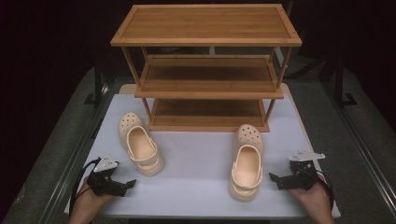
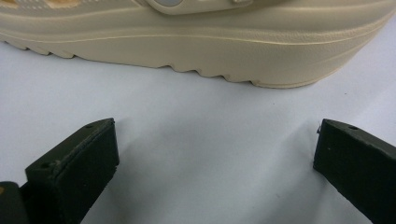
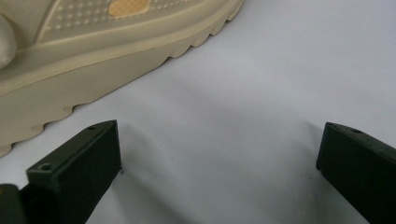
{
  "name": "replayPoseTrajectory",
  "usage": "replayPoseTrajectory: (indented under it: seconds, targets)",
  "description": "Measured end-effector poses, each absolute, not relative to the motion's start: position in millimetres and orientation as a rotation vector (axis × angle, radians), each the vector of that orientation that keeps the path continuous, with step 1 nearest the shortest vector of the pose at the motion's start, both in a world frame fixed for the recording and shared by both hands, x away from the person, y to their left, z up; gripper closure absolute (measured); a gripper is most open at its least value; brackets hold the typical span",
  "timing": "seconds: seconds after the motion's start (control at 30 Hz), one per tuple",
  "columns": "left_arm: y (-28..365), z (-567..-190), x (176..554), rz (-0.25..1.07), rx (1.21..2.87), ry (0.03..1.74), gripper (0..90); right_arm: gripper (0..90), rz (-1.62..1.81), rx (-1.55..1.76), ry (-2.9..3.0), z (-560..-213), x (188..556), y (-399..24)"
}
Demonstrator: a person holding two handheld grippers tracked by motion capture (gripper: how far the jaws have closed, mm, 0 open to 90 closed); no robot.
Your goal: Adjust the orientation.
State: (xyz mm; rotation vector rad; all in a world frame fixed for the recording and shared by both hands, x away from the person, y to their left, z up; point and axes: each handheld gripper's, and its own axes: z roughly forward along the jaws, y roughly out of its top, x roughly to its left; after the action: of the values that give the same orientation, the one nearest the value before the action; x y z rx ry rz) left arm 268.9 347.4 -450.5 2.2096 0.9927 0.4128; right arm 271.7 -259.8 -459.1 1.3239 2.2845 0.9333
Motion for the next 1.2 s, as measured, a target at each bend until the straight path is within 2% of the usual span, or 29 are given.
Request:
replayPoseTrajectory:
  seconds: [0.4,0.57,0.6,0.67,0.7,0.73,0.77,0.87,0.97,1.0,1.03,1.07,1.1,1.13,1.2]
  targets:
    - [349,-450,269,0.413,2.201,0.998,0.1,0.0,0.931,1.321,2.281,-459,271,-260]
    - [354,-448,267,0.424,2.183,0.998,11.6,0.0,0.932,1.323,2.281,-459,271,-260]
    - [356,-447,266,0.427,2.182,0.997,11.6,0.0,0.932,1.323,2.281,-459,271,-260]
    - [359,-445,265,0.41,2.176,1.004,16.6,0.0,0.932,1.323,2.282,-459,271,-260]
    - [362,-443,264,0.409,2.171,1.008,24.8,0.0,0.933,1.323,2.282,-459,271,-260]
    - [362,-443,264,0.409,2.171,1.008,28.8,0.0,0.933,1.323,2.282,-459,271,-260]
    - [365,-441,264,0.405,2.169,1.012,28.8,0.0,0.933,1.323,2.282,-459,271,-260]
    - [370,-435,264,0.407,2.151,1.015,43.3,0.0,0.933,1.324,2.282,-459,271,-260]
    - [375,-429,267,0.399,2.138,1.03,60.5,0.0,0.933,1.325,2.282,-459,271,-260]
    - [377,-425,270,0.392,2.132,1.043,71.3,0.0,0.933,1.325,2.282,-459,271,-260]
    - [377,-425,270,0.392,2.132,1.043,75.7,0.0,0.933,1.325,2.282,-459,271,-260]
    - [379,-423,273,0.385,2.127,1.053,75.7,0.0,0.933,1.326,2.282,-459,271,-260]
    - [380,-421,276,0.382,2.126,1.062,85.6,0.0,0.934,1.321,2.282,-459,272,-260]
    - [382,-417,281,0.382,2.128,1.075,89.3,0.0,0.934,1.323,2.282,-459,272,-260]
    - [383,-413,288,0.394,2.12,1.084,89.9,0.0,0.934,1.323,2.283,-459,272,-260]
